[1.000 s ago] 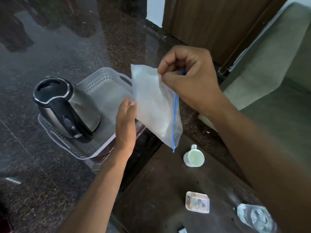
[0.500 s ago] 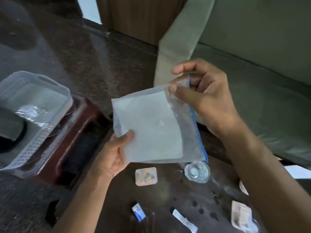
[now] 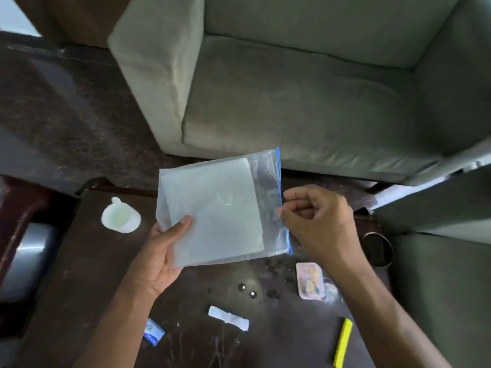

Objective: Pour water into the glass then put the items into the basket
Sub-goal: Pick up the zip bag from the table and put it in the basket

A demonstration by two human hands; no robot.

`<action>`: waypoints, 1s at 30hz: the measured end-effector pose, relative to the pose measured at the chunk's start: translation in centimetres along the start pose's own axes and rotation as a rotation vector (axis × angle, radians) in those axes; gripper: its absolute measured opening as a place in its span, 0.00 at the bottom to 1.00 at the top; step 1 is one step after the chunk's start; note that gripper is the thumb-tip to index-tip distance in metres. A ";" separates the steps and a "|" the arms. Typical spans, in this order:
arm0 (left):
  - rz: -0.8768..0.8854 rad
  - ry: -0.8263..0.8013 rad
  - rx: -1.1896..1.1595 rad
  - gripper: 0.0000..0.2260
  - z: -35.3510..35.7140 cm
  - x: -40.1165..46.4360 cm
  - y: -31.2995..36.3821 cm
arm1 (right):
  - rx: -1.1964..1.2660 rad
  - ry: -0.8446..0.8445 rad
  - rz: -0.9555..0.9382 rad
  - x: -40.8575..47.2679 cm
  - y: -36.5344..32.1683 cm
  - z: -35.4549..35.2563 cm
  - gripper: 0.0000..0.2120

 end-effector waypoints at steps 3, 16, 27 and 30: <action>-0.042 -0.014 0.045 0.17 2.1 0.9 -1.8 | -0.022 0.028 0.097 -0.9 2.6 -1.8 0.10; -0.144 -0.051 0.163 0.18 6.7 4.4 -6.9 | 0.078 0.057 0.117 -3.2 7.7 -6.4 0.09; -0.242 -0.096 0.122 0.23 7.3 5.8 -9.4 | 0.324 0.020 0.202 -2.6 10.0 -7.6 0.10; -0.256 -0.100 0.105 0.19 7.5 5.8 -10.0 | 0.215 -0.009 0.231 -2.3 10.0 -7.7 0.10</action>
Point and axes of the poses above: each hand's wrist, its own x-axis towards the middle knuckle, its own z-axis out of the palm, y = z × x, the point moved 5 cm from there along x, towards the middle knuckle, and after that the axes turned 14 degrees about -y, right-handed, at the moved point
